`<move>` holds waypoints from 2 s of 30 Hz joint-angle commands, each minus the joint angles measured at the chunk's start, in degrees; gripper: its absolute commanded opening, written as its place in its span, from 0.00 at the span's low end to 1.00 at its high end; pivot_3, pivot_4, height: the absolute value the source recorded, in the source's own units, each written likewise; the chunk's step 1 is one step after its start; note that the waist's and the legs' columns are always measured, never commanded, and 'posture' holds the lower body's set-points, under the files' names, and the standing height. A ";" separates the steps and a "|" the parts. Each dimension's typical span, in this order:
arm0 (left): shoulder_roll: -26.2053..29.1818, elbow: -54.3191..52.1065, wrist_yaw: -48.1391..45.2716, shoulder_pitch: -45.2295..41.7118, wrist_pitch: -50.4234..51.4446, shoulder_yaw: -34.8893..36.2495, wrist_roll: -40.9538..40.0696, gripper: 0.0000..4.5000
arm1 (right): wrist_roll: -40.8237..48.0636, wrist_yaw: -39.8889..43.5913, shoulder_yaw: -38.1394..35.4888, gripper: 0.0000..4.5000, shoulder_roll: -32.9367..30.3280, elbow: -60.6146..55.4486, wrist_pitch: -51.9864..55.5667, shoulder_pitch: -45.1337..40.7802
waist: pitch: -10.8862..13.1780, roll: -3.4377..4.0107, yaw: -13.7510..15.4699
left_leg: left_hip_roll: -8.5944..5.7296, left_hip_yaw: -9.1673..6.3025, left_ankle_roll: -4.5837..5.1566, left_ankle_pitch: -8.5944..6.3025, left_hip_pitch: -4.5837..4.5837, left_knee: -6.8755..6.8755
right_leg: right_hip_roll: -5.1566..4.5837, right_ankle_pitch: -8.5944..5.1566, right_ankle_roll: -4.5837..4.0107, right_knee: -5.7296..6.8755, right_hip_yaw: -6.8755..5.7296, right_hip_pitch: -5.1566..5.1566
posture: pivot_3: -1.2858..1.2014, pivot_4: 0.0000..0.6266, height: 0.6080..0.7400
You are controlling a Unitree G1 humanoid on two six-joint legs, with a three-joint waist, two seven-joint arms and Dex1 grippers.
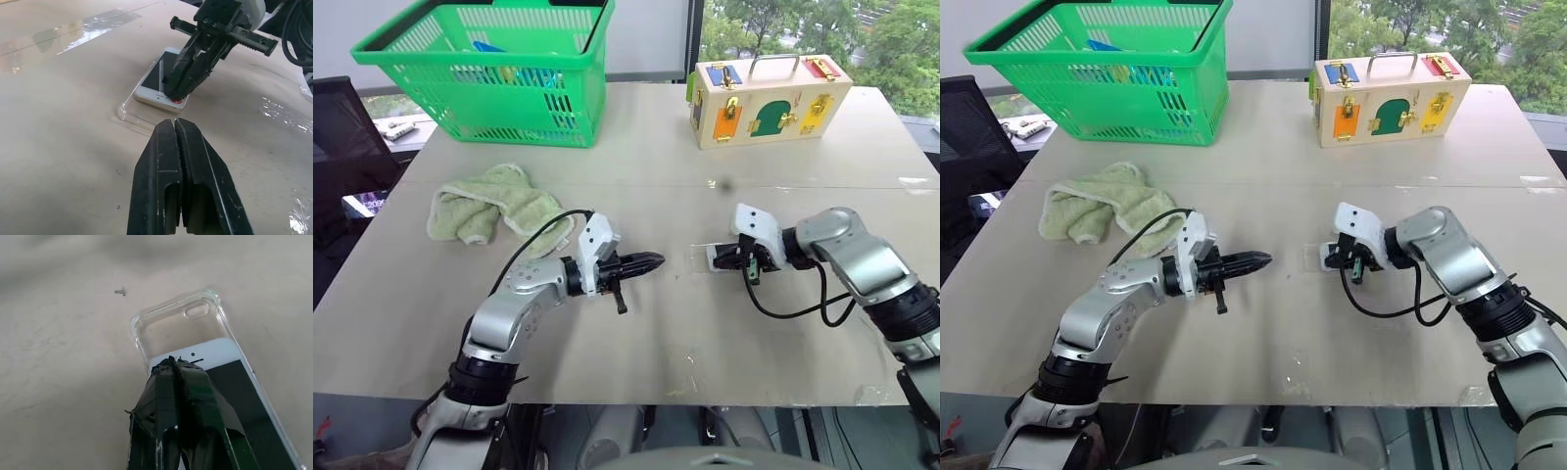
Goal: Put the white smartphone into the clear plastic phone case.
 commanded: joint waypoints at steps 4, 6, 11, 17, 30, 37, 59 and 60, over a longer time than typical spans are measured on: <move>-0.16 -3.17 0.26 0.71 -0.77 -0.05 -0.45 0.01 | -7.15 -0.37 5.48 0.00 -0.24 3.59 -2.93 0.23 | -0.06 -0.03 0.03 | 0.00 -0.01 0.05 -0.05 0.06 0.01 | 0.00 0.00 0.00 0.00 -0.01 0.08 | 0.52 0.24 1.00; -0.61 -3.61 0.85 0.60 -0.48 -0.50 -0.28 0.01 | -7.86 0.34 6.33 0.00 -0.07 3.89 -3.16 0.55 | -0.10 -0.04 0.16 | 0.00 -0.03 0.03 -0.06 0.09 0.02 | 0.00 0.00 0.00 0.00 -0.02 0.12 | 0.52 0.24 1.00; -1.08 -4.54 2.06 0.26 0.37 -1.07 -0.38 0.01 | -9.62 1.86 8.42 0.00 0.58 4.82 -4.07 2.20 | -0.49 -0.16 0.34 | 0.00 -0.05 0.02 -0.09 0.19 0.04 | 0.00 0.00 0.00 -0.02 -0.05 0.23 | 0.52 0.24 1.00; -0.72 -5.36 2.39 0.32 1.26 -0.93 -0.82 0.01 | -13.18 1.51 10.22 0.00 1.96 7.93 -6.79 3.34 | -0.82 -0.21 0.33 | 0.00 -0.07 -0.03 -0.17 0.87 -0.10 | 0.00 -0.05 0.01 -0.16 -0.06 0.92 | 0.52 0.24 1.00; -0.15 -6.03 2.54 -0.29 2.38 -1.58 -0.78 0.01 | -16.59 3.17 11.20 0.00 6.21 13.58 -8.95 5.48 | -2.39 -0.53 0.28 | 0.00 -0.15 -0.04 -0.19 1.09 -0.16 | 0.02 -0.30 -0.03 -0.17 -0.08 1.12 | 0.52 0.24 1.00; -0.72 -5.28 3.84 -0.59 2.28 -1.84 0.20 0.01 | -3.96 0.55 -4.38 0.00 10.87 3.93 -3.64 6.66 | -2.07 -0.10 0.29 | 0.01 -0.25 -0.04 -0.20 1.26 -0.27 | 0.02 -0.40 0.03 -0.25 -0.08 1.37 | 0.52 0.24 1.00; -3.11 5.92 3.48 -4.87 -1.04 -8.21 8.06 0.00 | 7.39 -19.61 -30.43 0.52 -2.26 -20.48 11.68 21.28 | -0.99 0.41 1.48 | -0.02 -0.13 0.05 -0.10 -0.08 -0.23 | -0.04 -0.10 0.02 -0.18 -0.08 -0.02 | 0.52 0.24 1.00; -3.50 7.20 3.29 -5.28 -1.63 -8.51 8.47 0.00 | 7.32 -19.61 -30.65 0.44 -3.28 -20.54 11.51 22.38 | -0.99 0.42 1.46 | -0.02 -0.12 0.06 -0.10 -0.08 -0.23 | -0.04 -0.10 0.02 -0.17 -0.07 -0.02 | 0.52 0.24 1.00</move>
